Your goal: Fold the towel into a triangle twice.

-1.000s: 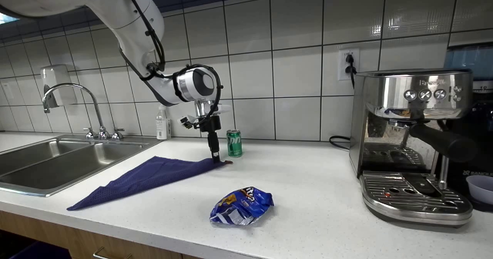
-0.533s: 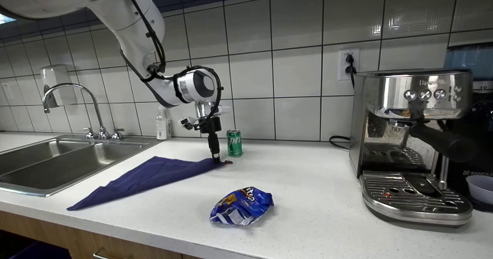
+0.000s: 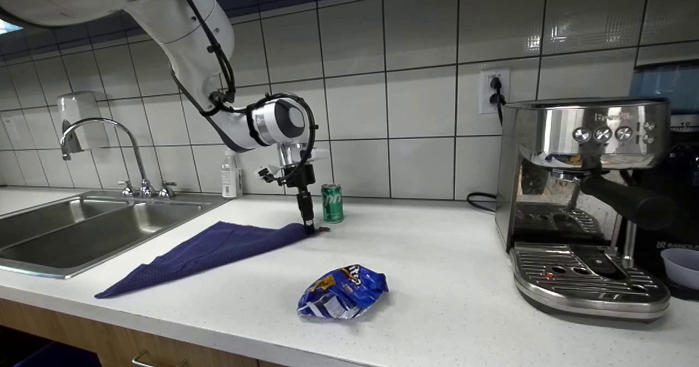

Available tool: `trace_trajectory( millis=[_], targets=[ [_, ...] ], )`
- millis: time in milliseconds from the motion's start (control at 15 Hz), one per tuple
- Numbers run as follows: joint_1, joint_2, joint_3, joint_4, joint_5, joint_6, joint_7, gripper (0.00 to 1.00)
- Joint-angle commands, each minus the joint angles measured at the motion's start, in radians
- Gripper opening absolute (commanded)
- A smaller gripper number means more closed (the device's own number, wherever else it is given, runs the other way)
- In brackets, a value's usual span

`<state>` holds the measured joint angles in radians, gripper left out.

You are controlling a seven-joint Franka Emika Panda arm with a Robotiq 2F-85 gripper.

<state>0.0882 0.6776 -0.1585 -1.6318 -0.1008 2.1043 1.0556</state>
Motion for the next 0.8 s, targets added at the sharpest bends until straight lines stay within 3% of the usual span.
trace_trajectory(
  millis=[0, 133, 733],
  targets=[
    [-0.004, -0.015, -0.003, -0.015, 0.003, 0.015, 0.004, 0.12],
    [-0.003, -0.027, -0.005, -0.026, -0.001, 0.032, 0.004, 0.00],
    [-0.001, -0.116, -0.003, -0.100, -0.002, 0.121, -0.012, 0.01]
  ],
)
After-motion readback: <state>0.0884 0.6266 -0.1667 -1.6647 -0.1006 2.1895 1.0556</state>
